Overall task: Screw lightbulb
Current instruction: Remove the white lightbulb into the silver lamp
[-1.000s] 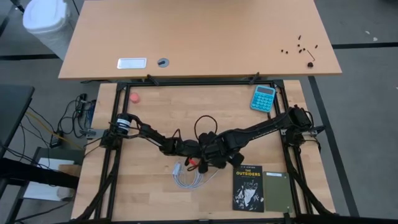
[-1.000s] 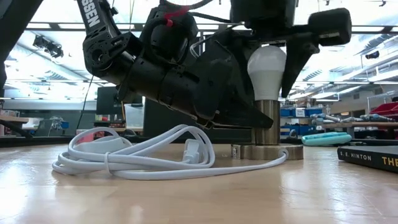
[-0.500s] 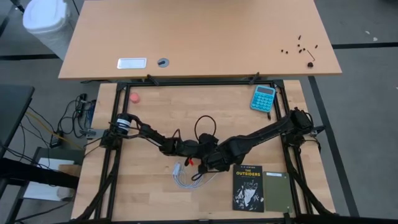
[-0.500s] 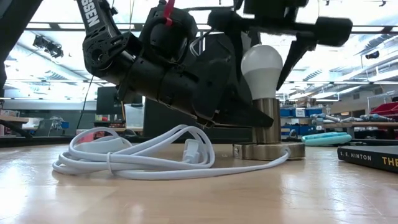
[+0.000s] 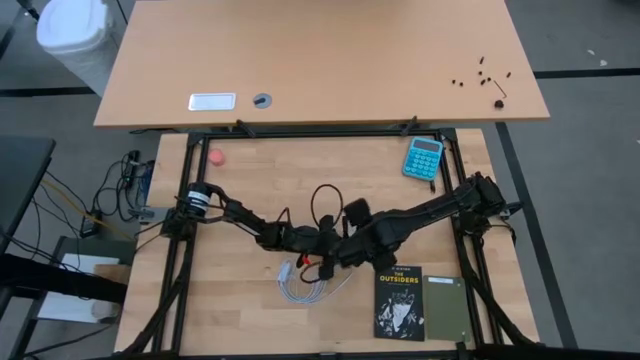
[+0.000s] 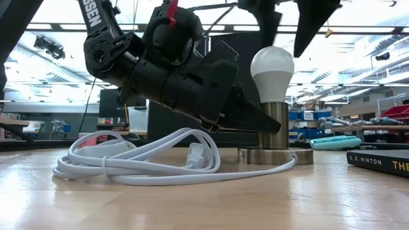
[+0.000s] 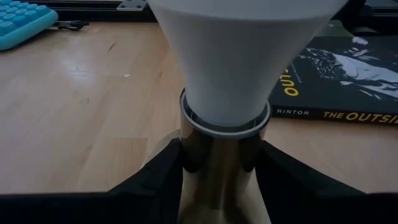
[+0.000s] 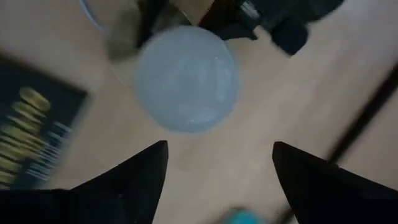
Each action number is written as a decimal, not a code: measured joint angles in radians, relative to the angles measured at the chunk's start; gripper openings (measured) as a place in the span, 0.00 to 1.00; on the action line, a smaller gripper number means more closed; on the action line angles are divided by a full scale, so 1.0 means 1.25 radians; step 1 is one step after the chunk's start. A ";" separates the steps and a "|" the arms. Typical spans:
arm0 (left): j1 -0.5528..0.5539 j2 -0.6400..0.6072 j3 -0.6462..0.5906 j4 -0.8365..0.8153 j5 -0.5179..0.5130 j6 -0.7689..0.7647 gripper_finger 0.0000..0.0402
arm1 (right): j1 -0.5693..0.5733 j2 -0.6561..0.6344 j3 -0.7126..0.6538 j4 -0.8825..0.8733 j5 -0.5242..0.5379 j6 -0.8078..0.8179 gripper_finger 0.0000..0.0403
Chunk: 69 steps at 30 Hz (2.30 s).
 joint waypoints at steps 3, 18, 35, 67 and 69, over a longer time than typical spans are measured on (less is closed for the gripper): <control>0.000 0.000 0.000 0.000 0.000 -0.006 0.44 | -0.006 -0.002 -0.005 -0.013 -0.072 0.204 0.73; 0.001 0.000 0.000 -0.001 0.000 -0.028 0.44 | -0.006 -0.004 -0.006 0.031 -0.177 0.635 0.84; -0.003 0.000 0.000 -0.001 0.000 -0.031 0.44 | -0.050 -0.002 -0.167 0.289 -0.139 0.671 0.95; -0.004 0.000 0.000 -0.001 0.002 -0.030 0.44 | -0.093 -0.003 -0.212 0.350 -0.287 0.149 0.68; -0.004 0.000 0.000 -0.002 0.002 -0.028 0.44 | -0.093 -0.003 -0.212 0.349 -0.288 0.092 0.65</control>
